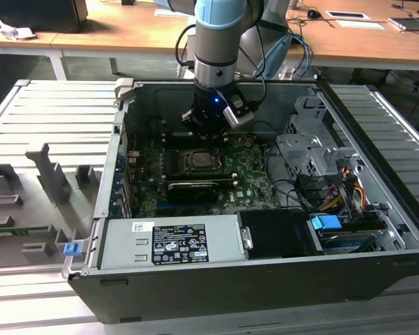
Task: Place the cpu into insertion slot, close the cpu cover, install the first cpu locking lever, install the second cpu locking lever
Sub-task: 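Install the first cpu locking lever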
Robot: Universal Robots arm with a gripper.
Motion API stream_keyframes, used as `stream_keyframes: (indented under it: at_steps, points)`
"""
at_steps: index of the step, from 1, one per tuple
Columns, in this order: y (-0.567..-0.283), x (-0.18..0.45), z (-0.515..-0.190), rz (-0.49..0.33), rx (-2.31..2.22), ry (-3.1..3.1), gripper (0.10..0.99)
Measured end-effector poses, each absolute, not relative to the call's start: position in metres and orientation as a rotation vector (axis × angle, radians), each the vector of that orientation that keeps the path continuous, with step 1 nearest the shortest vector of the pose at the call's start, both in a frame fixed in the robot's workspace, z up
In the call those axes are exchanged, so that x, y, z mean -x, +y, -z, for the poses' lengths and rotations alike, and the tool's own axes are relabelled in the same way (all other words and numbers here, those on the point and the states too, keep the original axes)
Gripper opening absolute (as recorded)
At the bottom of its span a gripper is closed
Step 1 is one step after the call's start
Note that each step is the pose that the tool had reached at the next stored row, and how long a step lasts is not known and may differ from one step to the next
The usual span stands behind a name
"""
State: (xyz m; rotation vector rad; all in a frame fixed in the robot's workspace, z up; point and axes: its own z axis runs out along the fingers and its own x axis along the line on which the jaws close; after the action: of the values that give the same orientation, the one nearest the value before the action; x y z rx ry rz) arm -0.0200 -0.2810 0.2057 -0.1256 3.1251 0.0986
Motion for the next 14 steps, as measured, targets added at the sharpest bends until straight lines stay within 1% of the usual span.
stream_keyframes:
  at_steps: [14]
  points:
    - [-0.2810,0.0200,-0.2040,-0.068,0.126,3.127,0.106]
